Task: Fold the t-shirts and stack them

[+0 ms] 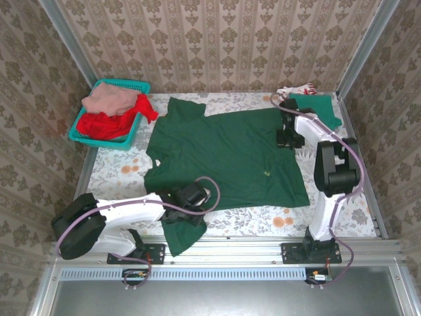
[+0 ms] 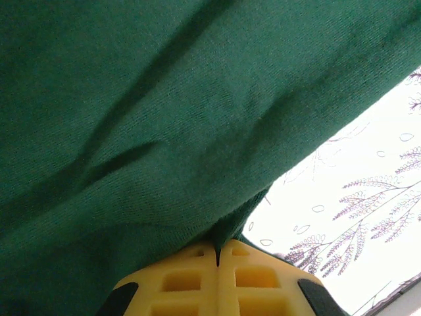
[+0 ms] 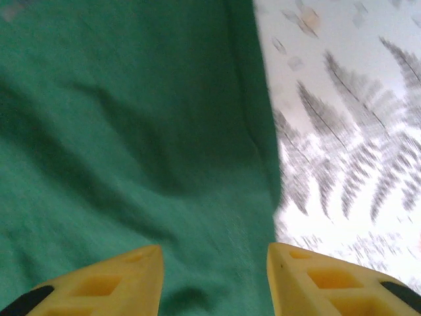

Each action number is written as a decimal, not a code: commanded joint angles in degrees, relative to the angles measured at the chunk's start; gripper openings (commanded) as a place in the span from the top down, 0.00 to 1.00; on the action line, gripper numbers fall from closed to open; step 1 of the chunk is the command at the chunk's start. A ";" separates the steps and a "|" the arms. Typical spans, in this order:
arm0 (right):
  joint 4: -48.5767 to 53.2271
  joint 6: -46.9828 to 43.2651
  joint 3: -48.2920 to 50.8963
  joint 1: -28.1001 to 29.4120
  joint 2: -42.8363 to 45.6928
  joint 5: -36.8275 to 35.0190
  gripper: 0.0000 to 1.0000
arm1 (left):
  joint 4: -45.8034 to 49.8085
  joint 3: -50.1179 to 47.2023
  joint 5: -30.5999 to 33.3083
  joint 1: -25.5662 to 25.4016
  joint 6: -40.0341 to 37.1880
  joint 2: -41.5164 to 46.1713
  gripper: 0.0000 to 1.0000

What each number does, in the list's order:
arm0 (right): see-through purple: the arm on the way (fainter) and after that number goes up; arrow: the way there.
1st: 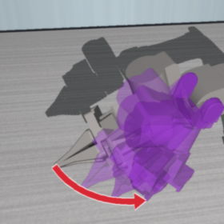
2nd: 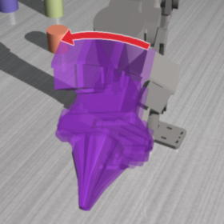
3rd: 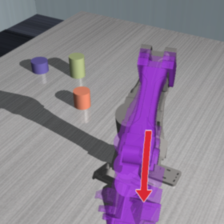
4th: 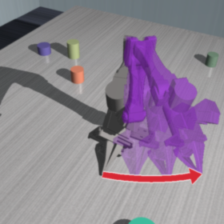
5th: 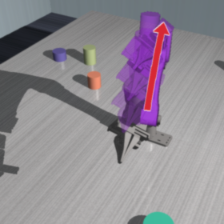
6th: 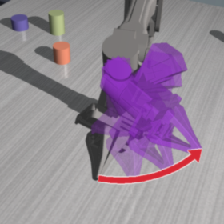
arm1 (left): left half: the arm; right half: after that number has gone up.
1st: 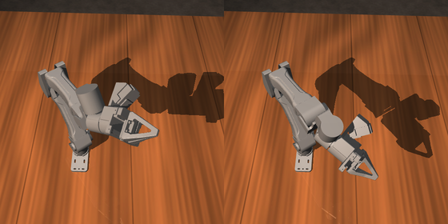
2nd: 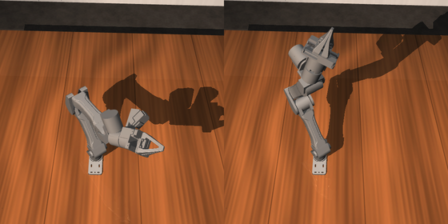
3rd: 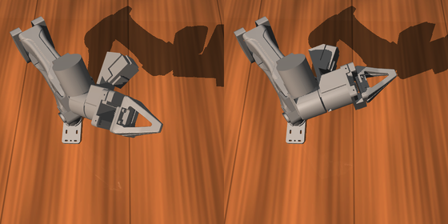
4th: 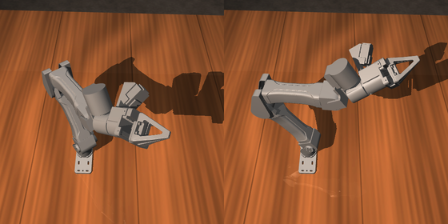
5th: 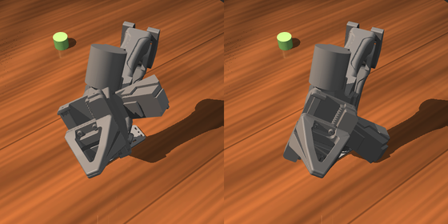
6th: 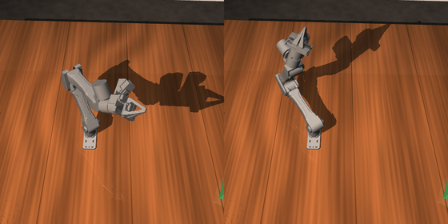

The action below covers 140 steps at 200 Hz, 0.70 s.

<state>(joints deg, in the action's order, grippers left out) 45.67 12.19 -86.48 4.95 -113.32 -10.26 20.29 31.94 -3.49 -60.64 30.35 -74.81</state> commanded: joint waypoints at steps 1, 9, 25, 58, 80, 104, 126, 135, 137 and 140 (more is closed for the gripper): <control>3.50 -0.10 -4.05 0.41 -6.42 -3.81 0.53 | 2.12 -1.10 0.30 0.59 -0.95 0.54 1.00; 3.98 -0.28 -5.17 0.25 -7.64 -4.55 0.53 | 2.18 -1.09 0.39 0.60 -0.98 0.45 1.00; 4.02 -0.45 -6.48 -0.11 -9.03 -4.90 0.57 | 2.04 -1.07 0.56 0.59 -0.95 0.36 1.00; 3.58 -0.68 -7.65 -0.12 -9.29 -4.18 0.76 | 2.08 -1.04 0.54 0.58 -0.95 0.10 1.00; 3.48 -1.19 -8.21 -0.12 -8.79 -4.85 0.91 | 2.05 -1.01 0.48 0.57 -1.03 0.10 1.00; 4.32 -1.71 -9.20 -0.19 -9.03 -5.07 1.00 | 2.07 -1.01 0.45 0.55 -1.08 0.01 1.00; 3.97 -1.24 -8.45 -0.84 -8.47 -5.04 1.00 | 2.03 -1.01 0.45 0.61 -0.92 -0.17 1.00; 3.99 -0.86 -7.92 -0.91 -8.11 -5.52 0.88 | 2.00 -1.01 0.49 0.63 -1.03 -0.16 1.00; 3.90 -0.85 -7.79 -0.91 -7.98 -5.48 0.85 | 1.96 -1.01 0.47 0.57 -1.03 -0.17 1.00; 3.85 -0.85 -7.54 -0.97 -7.84 -5.48 0.81 | 1.98 -1.05 0.49 0.57 -1.03 -0.17 1.00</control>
<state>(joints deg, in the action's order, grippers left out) 47.62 10.87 -93.93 4.75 -122.50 -13.56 20.27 31.94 -3.46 -60.64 30.35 -74.83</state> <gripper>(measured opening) 0.093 0.048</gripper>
